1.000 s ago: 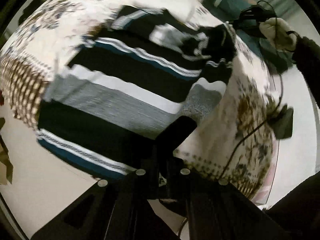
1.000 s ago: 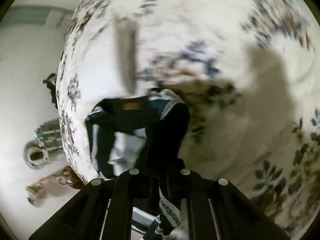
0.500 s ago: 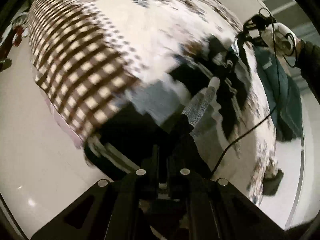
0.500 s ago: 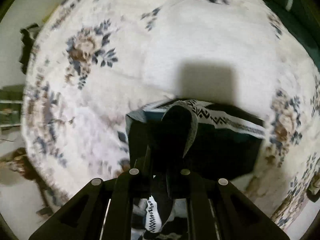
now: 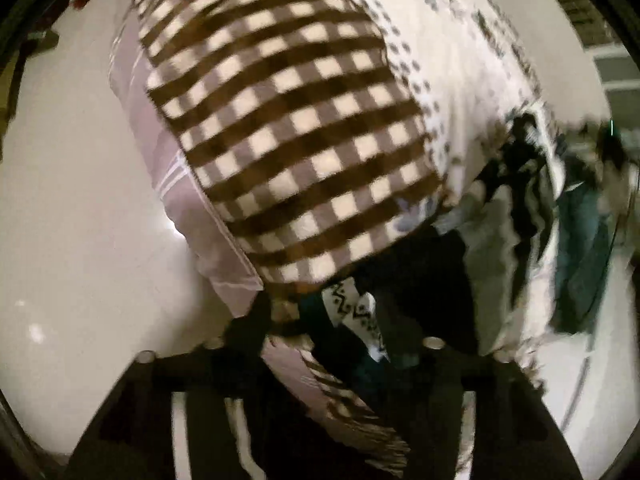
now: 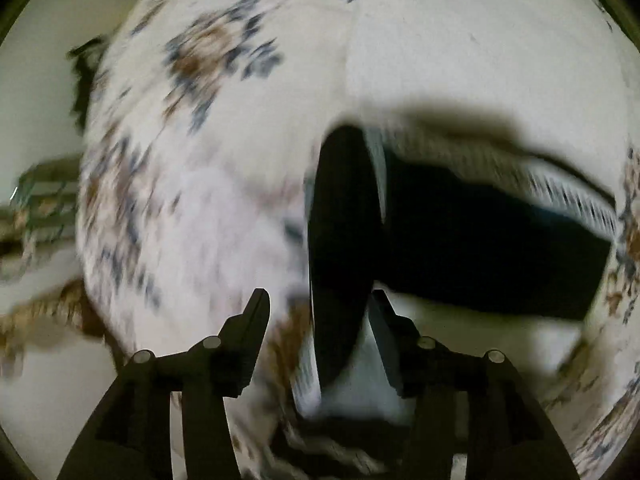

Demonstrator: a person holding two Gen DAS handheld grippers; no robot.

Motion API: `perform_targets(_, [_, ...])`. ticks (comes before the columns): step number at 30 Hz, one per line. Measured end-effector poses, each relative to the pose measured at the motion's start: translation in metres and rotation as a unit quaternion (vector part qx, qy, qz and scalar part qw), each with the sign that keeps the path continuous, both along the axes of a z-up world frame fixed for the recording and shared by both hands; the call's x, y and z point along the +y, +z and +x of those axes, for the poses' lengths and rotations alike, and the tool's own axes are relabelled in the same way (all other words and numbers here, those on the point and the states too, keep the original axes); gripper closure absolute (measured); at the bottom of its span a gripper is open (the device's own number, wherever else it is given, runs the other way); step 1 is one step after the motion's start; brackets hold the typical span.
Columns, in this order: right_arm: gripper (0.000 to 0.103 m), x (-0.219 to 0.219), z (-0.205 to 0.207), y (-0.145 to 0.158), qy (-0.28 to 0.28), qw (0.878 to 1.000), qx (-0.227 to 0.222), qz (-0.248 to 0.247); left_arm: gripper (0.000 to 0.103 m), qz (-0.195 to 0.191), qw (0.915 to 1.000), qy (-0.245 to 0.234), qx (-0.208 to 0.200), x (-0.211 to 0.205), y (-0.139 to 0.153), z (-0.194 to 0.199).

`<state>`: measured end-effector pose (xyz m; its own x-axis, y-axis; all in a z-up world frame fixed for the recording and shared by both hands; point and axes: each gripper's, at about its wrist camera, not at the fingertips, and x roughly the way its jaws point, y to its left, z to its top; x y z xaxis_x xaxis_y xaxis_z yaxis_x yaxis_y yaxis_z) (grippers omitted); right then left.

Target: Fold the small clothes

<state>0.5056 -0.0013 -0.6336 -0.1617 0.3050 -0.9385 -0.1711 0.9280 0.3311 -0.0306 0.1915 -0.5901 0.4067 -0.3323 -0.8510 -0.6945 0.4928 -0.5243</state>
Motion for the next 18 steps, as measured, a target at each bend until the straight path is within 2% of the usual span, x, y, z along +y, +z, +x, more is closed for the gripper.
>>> perform_targets(2, [0.049,-0.023,-0.051,0.000,0.019,1.000,0.018,0.006,0.042,-0.028,0.9994,0.008,-0.019,-0.002,0.003,-0.002])
perform_targets(5, [0.049,-0.055,-0.141,-0.025,0.023,0.996,0.081,0.004,0.042,-0.049,0.9988,-0.002,-0.007,-0.020,-0.007,0.010])
perform_targets(6, [0.049,-0.067,-0.178,-0.039,0.020,0.994,0.111,0.004,0.042,-0.040,0.9990,-0.012,0.012,-0.025,-0.012,0.014])
perform_targets(7, [0.049,-0.077,-0.214,-0.053,0.011,0.991,0.136,0.003,0.042,-0.016,0.9981,-0.031,0.050,-0.034,-0.020,0.019])
perform_targets(10, [0.049,-0.090,-0.310,-0.094,-0.008,0.978,0.206,0.017,0.042,0.041,0.9911,-0.055,0.114,-0.041,-0.031,0.015])
perform_targets(12, [0.049,-0.089,-0.360,-0.114,-0.012,0.976,0.219,0.017,0.040,0.055,0.9874,-0.054,0.138,-0.041,-0.032,0.000])
perform_targets(13, [0.049,-0.088,-0.385,-0.124,-0.008,0.974,0.227,0.004,0.041,0.074,0.9822,-0.063,0.161,-0.041,-0.030,-0.009])
perform_targets(15, [0.051,-0.087,-0.423,-0.136,-0.007,0.970,0.244,-0.004,0.042,0.077,0.9804,-0.061,0.171,-0.035,-0.023,-0.026])
perform_targets(16, [0.051,-0.087,-0.442,-0.139,-0.003,0.969,0.246,-0.003,0.042,0.070,0.9832,-0.050,0.161,-0.031,-0.017,-0.032])
perform_targets(18, [0.053,-0.089,-0.455,-0.138,0.009,0.968,0.253,-0.002,0.042,0.065,0.9871,-0.038,0.141,-0.025,-0.003,-0.037])
